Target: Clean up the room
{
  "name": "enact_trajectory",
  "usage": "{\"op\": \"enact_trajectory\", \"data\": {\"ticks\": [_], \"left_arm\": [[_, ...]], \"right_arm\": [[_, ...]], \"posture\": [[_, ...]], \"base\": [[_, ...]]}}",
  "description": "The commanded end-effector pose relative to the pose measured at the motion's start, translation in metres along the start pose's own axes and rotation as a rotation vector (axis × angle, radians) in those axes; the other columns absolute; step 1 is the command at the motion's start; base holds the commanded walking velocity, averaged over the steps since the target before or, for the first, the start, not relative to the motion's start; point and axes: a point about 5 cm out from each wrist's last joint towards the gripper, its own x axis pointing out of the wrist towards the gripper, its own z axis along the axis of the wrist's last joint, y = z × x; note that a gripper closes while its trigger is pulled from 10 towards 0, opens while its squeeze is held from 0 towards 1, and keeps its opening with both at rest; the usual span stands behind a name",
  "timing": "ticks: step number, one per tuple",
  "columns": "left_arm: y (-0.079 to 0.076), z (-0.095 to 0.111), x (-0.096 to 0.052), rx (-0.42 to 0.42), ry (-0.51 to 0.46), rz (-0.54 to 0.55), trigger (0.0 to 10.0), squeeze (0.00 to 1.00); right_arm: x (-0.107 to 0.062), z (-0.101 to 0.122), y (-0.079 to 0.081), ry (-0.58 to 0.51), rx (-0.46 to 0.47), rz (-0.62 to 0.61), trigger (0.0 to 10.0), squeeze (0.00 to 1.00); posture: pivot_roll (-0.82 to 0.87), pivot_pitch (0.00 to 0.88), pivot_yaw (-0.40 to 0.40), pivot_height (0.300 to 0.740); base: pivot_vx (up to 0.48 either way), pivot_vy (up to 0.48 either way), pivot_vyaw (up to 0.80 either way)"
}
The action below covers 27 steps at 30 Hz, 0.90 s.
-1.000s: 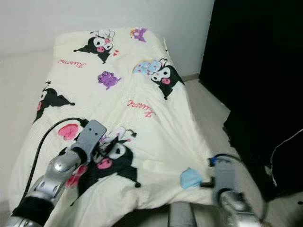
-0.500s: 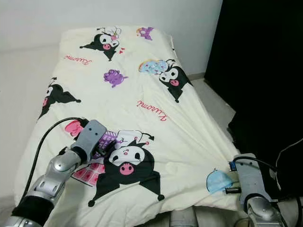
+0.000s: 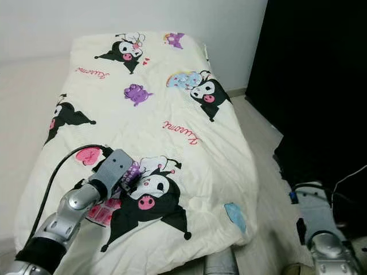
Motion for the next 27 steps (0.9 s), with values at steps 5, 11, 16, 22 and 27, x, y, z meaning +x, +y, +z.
{"op": "enact_trajectory", "data": {"ticks": [5, 11, 16, 22, 27], "left_arm": [[0.004, -0.012, -0.01, 0.198, 0.048, -0.147, 10.0, 0.0], [0.077, 0.062, -0.036, -0.288, -0.338, -0.16, 10.0, 0.0], [0.067, 0.064, -0.04, -0.37, -0.42, -0.226, 10.0, 0.0], [0.032, 0.044, -0.028, -0.472, -0.347, -0.248, 10.0, 0.0], [0.008, 0.029, -0.022, -0.522, -0.32, -0.224, 10.0, 0.0]], "right_arm": [[-0.003, 0.023, -0.013, -0.084, 0.055, -0.045, 10.0, 0.71], [-0.009, 0.1, 0.012, -0.476, 0.316, 0.141, 10.0, 0.0], [-0.002, 0.111, 0.043, -0.483, 0.353, 0.237, 10.0, 0.0], [0.008, 0.104, 0.07, -0.436, 0.383, 0.3, 10.0, 0.0], [0.013, 0.101, 0.087, -0.436, 0.402, 0.351, 10.0, 0.0]], "posture": [[-0.26, 0.158, -0.002, 0.5], [-0.23, 0.148, 0.002, 0.52], [-0.23, 0.136, 0.012, 0.54], [-0.22, 0.135, 0.015, 0.56], [-0.21, 0.131, 0.015, 0.58]], "base": [[0.0, 0.0, 0.0], [0.0, 0.0, 0.0], [0.0, 0.0, 0.0], [-0.16, 0.0, 0.0], [0.0, 0.0, 0.0]]}}
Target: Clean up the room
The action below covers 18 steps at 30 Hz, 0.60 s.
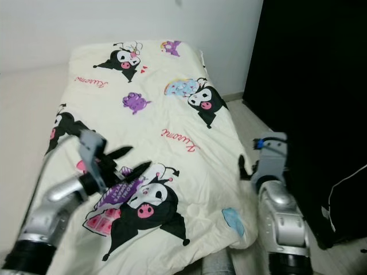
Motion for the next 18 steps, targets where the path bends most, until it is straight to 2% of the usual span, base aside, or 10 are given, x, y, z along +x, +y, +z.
{"op": "enact_trajectory", "data": {"ticks": [1, 2, 5, 6, 7, 9, 11, 12, 15, 18], "left_arm": [[0.001, -0.021, -0.007, -0.061, 0.052, 0.055, 10.0, 0.0], [0.001, -0.021, -0.007, -0.061, 0.052, 0.055, 10.0, 0.0], [0.003, -0.065, -0.016, -0.214, 0.126, 0.232, 10.0, 0.0], [0.007, -0.071, -0.019, -0.239, 0.121, 0.311, 10.0, 0.0], [0.007, -0.071, -0.019, -0.239, 0.121, 0.311, 10.0, 0.0], [0.016, -0.078, -0.026, -0.306, 0.101, 0.453, 10.0, 0.0], [0.024, -0.085, -0.034, -0.334, 0.108, 0.563, 10.0, 0.0], [0.024, -0.085, -0.034, -0.334, 0.108, 0.563, 10.0, 0.0], [0.035, -0.103, -0.058, -0.348, 0.198, 0.696, 10.0, 0.0], [0.037, -0.11, -0.066, -0.355, 0.226, 0.73, 10.0, 0.0]], "right_arm": [[0.003, -0.01, 0.003, 0.008, 0.016, 0.011, 10.0, 0.0], [0.003, -0.01, 0.003, 0.008, 0.016, 0.011, 10.0, 0.0], [0.007, -0.037, 0.013, 0.056, 0.022, 0.046, 10.0, 0.0], [0.007, -0.04, 0.016, 0.057, 0.025, 0.052, 10.0, 0.0], [0.007, -0.04, 0.016, 0.057, 0.025, 0.052, 10.0, 0.0], [0.007, -0.044, 0.019, 0.058, 0.026, 0.065, 10.0, 0.0], [0.007, -0.048, 0.022, 0.06, 0.025, 0.076, 10.0, 0.0], [0.007, -0.048, 0.022, 0.06, 0.025, 0.076, 10.0, 0.0], [0.009, -0.053, 0.023, 0.071, 0.01, 0.085, 10.0, 0.0], [0.01, -0.055, 0.024, 0.072, 0.004, 0.087, 10.0, 0.0]], "posture": [[-0.2, 0.124, 0.018, 0.585], [-0.2, 0.124, 0.018, 0.585], [-0.21, 0.119, 0.019, 0.6], [-0.21, 0.119, 0.018, 0.605], [-0.21, 0.119, 0.018, 0.605], [-0.21, 0.117, 0.02, 0.615], [-0.2, 0.117, 0.017, 0.625], [-0.2, 0.117, 0.017, 0.625], [-0.19, 0.114, 0.02, 0.64], [-0.19, 0.113, 0.021, 0.65]], "base": [[0.0, 0.0, 0.0], [0.0, 0.0, 0.0], [0.0, 0.0, 0.0], [0.0, 0.0, 0.0], [0.0, 0.0, 0.0], [0.0, 0.0, 0.0], [0.0, 0.0, 0.0], [0.0, 0.0, 0.0], [0.0, 0.0, 0.0], [0.0, 0.0, 0.0]]}}
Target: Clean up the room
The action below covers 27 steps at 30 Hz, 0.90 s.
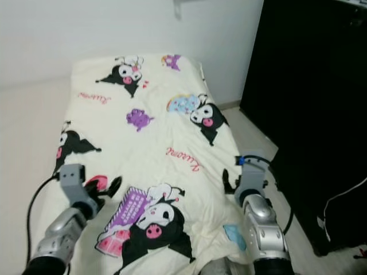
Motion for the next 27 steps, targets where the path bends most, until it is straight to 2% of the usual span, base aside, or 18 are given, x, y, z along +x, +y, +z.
{"op": "enact_trajectory", "data": {"ticks": [1, 6, 13, 14, 16, 27], "left_arm": [[0.01, -0.007, -0.006, -0.005, 0.02, 0.04, 10.0, 0.0], [0.027, -0.029, -0.016, -0.028, 0.088, 0.153, 10.0, 0.0], [0.023, -0.04, -0.017, -0.063, 0.117, 0.17, 10.0, 0.0], [0.022, -0.046, -0.017, -0.046, 0.162, 0.167, 10.0, 0.0], [0.022, -0.05, -0.019, -0.034, 0.184, 0.163, 10.0, 0.0], [0.025, -0.067, -0.028, 0.008, 0.245, 0.179, 10.0, 0.0]], "right_arm": [[0.001, -0.006, 0.001, 0.013, -0.007, 0.004, 10.0, 0.0], [0.003, -0.014, 0.002, 0.013, -0.006, 0.01, 10.0, 0.0], [0.004, -0.019, 0.004, 0.021, -0.012, 0.022, 10.0, 0.0], [0.005, -0.02, 0.004, 0.023, -0.013, 0.026, 10.0, 0.0], [0.005, -0.021, 0.004, 0.022, -0.016, 0.029, 10.0, 0.0], [0.008, -0.028, 0.006, 0.043, -0.033, 0.045, 10.0, 0.0]], "posture": [[-0.19, 0.113, 0.021, 0.65], [-0.19, 0.109, 0.022, 0.67], [-0.18, 0.107, 0.017, 0.69], [-0.18, 0.106, 0.015, 0.7], [-0.18, 0.104, 0.014, 0.71], [-0.19, 0.093, 0.016, 0.735]], "base": [[0.0, 0.0, 0.0], [0.0, 0.0, 0.0], [0.0, 0.0, 0.0], [-0.326, 0.0, 0.0], [-0.403, 0.0, 0.0], [-0.48, 0.0, 0.0]]}}
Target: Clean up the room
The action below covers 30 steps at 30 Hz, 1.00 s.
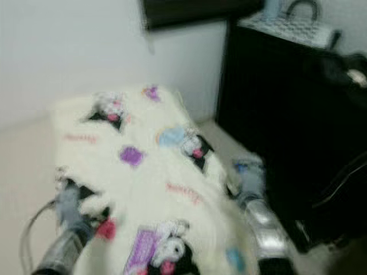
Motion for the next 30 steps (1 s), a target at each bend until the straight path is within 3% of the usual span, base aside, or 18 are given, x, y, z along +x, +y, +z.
{"op": "enact_trajectory", "data": {"ticks": [1, 11, 14, 18, 26, 30], "left_arm": [[0.013, -0.034, -0.015, 0.014, 0.126, 0.048, 10.0, 0.0], [0.013, -0.057, -0.026, 0.126, 0.217, -0.001, 10.0, 0.0], [0.018, -0.078, -0.038, 0.228, 0.313, -0.004, 10.0, 0.0], [0.023, -0.092, -0.048, 0.278, 0.381, 0.006, 10.0, 0.0], [0.029, -0.114, -0.064, 0.332, 0.518, 0.041, 10.0, 0.0], [0.029, -0.124, -0.07, 0.346, 0.579, 0.055, 10.0, 0.0]], "right_arm": [[-0.004, -0.016, 0.011, 0.047, -0.021, 0.041, 10.0, 0.0], [-0.005, -0.027, 0.014, 0.074, -0.028, 0.057, 10.0, 0.0], [-0.006, -0.036, 0.011, 0.1, -0.02, 0.041, 10.0, 0.0], [-0.007, -0.047, 0.008, 0.137, -0.019, 0.026, 10.0, 0.0], [-0.009, -0.07, 0.004, 0.221, -0.035, 0.001, 10.0, 0.0], [-0.011, -0.083, -0.003, 0.279, -0.087, -0.028, 10.0, 0.0]], "posture": [[-0.19, 0.092, 0.016, 0.735], [-0.18, 0.093, 0.018, 0.735], [-0.18, 0.095, 0.02, 0.735], [-0.18, 0.095, 0.022, 0.735], [-0.18, 0.089, 0.027, 0.735], [-0.18, 0.084, 0.03, 0.735]], "base": [[-0.48, 0.0, 0.0], [0.0, 0.0, 0.0], [0.0, 0.0, 0.0], [0.0, 0.0, 0.0], [0.0, 0.0, 0.0], [-0.429, 0.0, 0.0]]}}
